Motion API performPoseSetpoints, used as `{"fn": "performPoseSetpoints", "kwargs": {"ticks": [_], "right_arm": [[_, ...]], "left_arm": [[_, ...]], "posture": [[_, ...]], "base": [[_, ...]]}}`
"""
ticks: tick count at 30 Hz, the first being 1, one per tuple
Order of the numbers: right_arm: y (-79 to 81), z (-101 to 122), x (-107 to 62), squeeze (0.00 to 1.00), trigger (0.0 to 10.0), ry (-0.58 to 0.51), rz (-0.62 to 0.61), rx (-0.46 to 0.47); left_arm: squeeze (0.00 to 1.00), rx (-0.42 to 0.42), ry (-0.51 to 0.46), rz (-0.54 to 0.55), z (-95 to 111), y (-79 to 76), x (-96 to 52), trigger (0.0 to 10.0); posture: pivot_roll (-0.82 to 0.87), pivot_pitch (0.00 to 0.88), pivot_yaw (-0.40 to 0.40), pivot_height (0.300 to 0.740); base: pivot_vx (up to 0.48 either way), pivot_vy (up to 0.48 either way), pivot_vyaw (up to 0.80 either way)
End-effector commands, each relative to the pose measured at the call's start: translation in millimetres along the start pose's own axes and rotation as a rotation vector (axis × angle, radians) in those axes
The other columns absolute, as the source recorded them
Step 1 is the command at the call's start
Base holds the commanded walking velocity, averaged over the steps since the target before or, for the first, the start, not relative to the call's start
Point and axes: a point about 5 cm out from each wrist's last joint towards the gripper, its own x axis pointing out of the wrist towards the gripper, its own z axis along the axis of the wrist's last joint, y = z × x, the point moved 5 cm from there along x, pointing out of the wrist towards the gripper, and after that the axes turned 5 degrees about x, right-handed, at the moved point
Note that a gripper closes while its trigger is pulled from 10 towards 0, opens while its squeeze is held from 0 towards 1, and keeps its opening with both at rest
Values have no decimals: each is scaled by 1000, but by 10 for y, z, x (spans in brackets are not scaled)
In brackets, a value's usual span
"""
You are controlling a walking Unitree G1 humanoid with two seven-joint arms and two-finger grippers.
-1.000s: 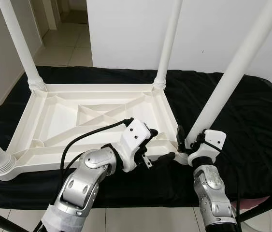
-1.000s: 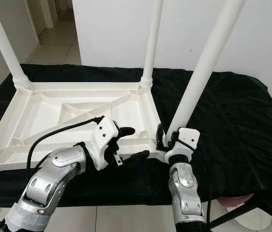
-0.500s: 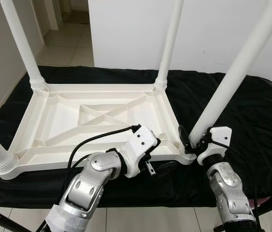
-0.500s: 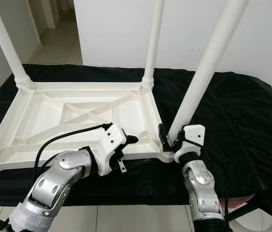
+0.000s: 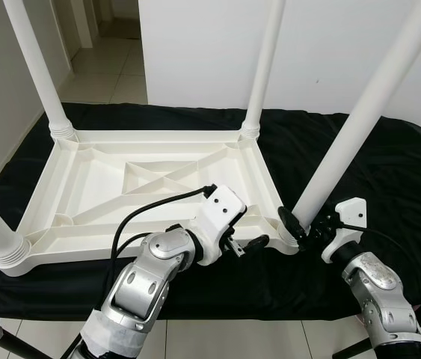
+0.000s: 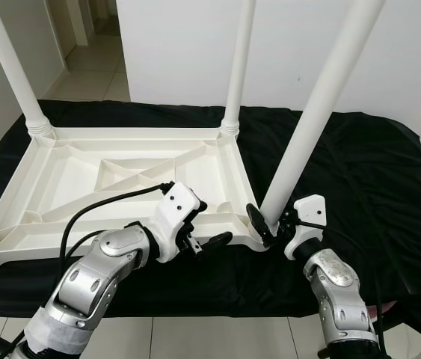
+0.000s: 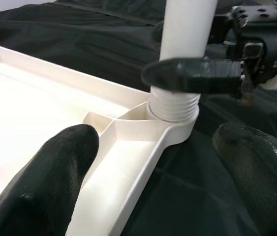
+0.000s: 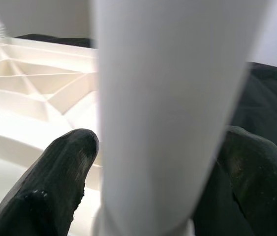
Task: Building children table
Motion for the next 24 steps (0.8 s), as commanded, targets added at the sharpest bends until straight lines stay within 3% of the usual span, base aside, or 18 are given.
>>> {"fn": "performPoseSetpoints", "kwargs": {"ticks": [1, 8, 11, 14, 15, 19, 21, 22, 24], "right_arm": [[7, -22, -18, 0, 10000, 20, 23, 7], [-18, 16, 1, 0, 10000, 42, 99, -14], [-37, 19, 13, 0, 8745, 49, 112, -15], [-54, 12, 19, 0, 8745, 57, 120, -17], [-56, 1, 21, 0, 6392, 62, 126, -16], [-59, -20, 31, 0, 6471, 70, 134, -12], [-53, -35, 36, 0, 6078, 75, 142, -5], [-39, -53, 46, 0, 4902, 79, 148, -1], [-25, -71, 60, 0, 4902, 81, 154, 3]], "left_arm": [[0, 1, 15, 13, -4, 22, 23, 10000], [0, 8, 23, -19, 8, -44, 38, 10000], [0, 17, 23, -39, 4, -95, 43, 10000], [0, 22, 26, -58, -3, -143, 45, 10000], [0, 26, 29, -67, -14, -164, 43, 10000], [0, 30, 35, -76, -30, -184, 41, 10000], [0, 32, 36, -77, -31, -187, 41, 10000], [0, 34, 36, -78, -29, -186, 41, 10000], [0, 37, 36, -78, -26, -184, 41, 10000]], "posture": [[-84, 0, -12, 740], [-87, 0, -13, 740], [-88, 0, -13, 740], [-87, 0, -14, 740], [-86, 0, -16, 740], [-85, 0, -16, 740], [-83, 0, -16, 740], [-82, 0, -15, 740], [-81, 0, -15, 740]], "base": [[0, 0, 0], [0, 0, 0], [0, 0, 0], [0, 0, 0], [0, 0, 0], [0, 0, 0], [0, 0, 0], [0, 0, 0], [0, 0, 0]]}}
